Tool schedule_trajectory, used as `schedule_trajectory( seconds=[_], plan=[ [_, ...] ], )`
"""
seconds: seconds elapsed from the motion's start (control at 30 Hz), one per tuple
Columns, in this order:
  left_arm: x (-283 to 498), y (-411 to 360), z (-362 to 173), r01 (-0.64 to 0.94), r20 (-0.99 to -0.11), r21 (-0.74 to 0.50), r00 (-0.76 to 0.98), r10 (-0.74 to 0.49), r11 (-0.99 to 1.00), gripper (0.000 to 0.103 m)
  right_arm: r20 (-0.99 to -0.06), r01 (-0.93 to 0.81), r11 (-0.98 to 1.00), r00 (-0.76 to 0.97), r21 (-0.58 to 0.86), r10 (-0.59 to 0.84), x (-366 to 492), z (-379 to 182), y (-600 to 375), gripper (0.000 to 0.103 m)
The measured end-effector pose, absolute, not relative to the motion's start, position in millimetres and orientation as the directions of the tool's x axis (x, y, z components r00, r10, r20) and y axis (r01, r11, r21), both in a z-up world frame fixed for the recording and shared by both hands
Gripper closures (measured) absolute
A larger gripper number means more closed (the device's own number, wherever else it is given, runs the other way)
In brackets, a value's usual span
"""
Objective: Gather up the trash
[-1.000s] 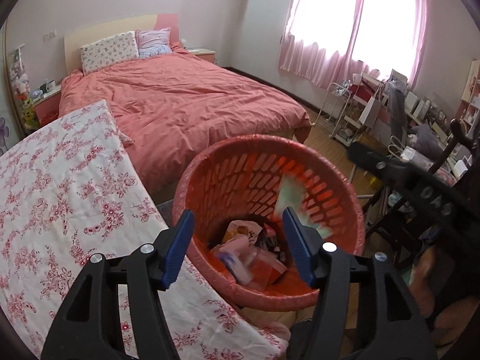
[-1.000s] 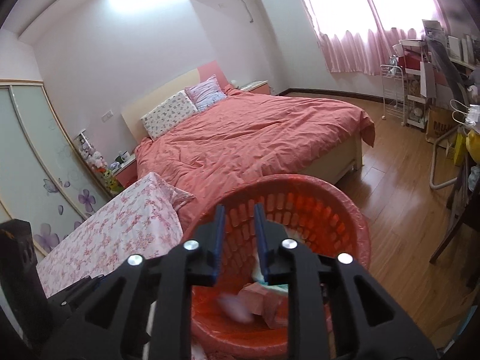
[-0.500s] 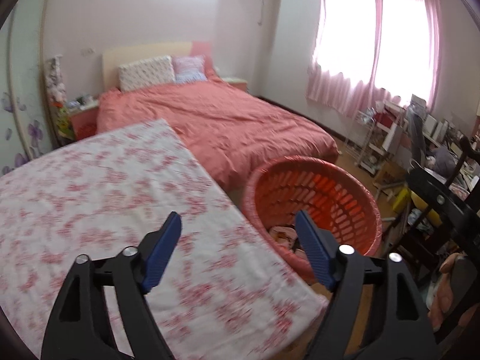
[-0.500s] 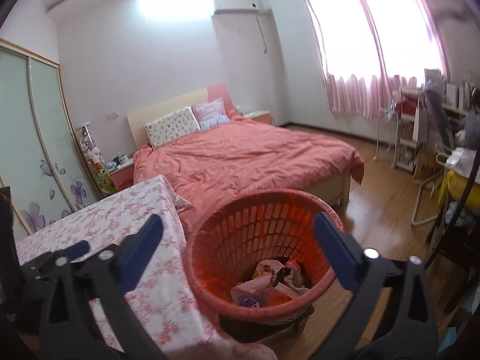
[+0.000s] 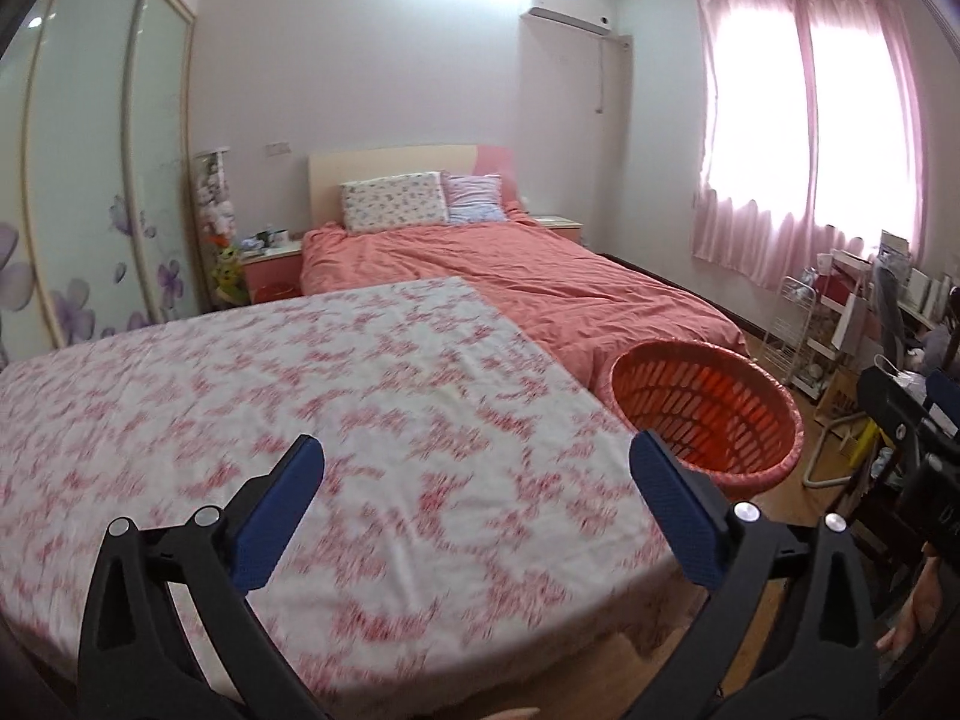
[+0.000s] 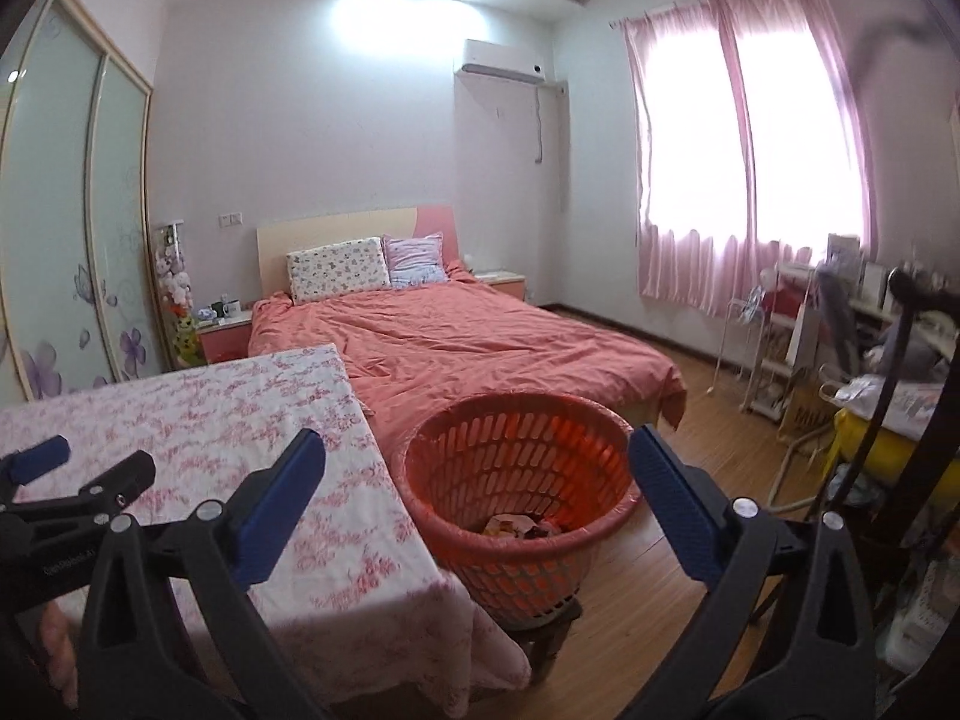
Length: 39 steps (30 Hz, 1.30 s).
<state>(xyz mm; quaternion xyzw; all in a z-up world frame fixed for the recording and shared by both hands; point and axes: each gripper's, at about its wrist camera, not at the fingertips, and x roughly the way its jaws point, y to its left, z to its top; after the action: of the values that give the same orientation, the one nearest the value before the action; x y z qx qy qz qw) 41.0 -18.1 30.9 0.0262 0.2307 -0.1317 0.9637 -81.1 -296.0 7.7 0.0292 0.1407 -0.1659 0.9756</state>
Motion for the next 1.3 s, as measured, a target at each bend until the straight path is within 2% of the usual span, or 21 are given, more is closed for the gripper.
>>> schedule_trajectory(
  seconds=[0.37,1.3],
  plan=[
    [1.5,2.0,19.7,0.139,-0.403,0.016,0.907,-0.121,0.990,0.003,-0.299,0.360,0.933,0.890,-0.007,-0.345,-112.0,-0.1,-269.1,0.004],
    [-8.4,5.3,-3.0,0.086,-0.495,0.004,0.866,-0.073,0.996,0.003,-0.412,0.451,0.888,0.795,-0.087,-0.444,-99.6,-33.4,-263.8,0.004]
  ],
)
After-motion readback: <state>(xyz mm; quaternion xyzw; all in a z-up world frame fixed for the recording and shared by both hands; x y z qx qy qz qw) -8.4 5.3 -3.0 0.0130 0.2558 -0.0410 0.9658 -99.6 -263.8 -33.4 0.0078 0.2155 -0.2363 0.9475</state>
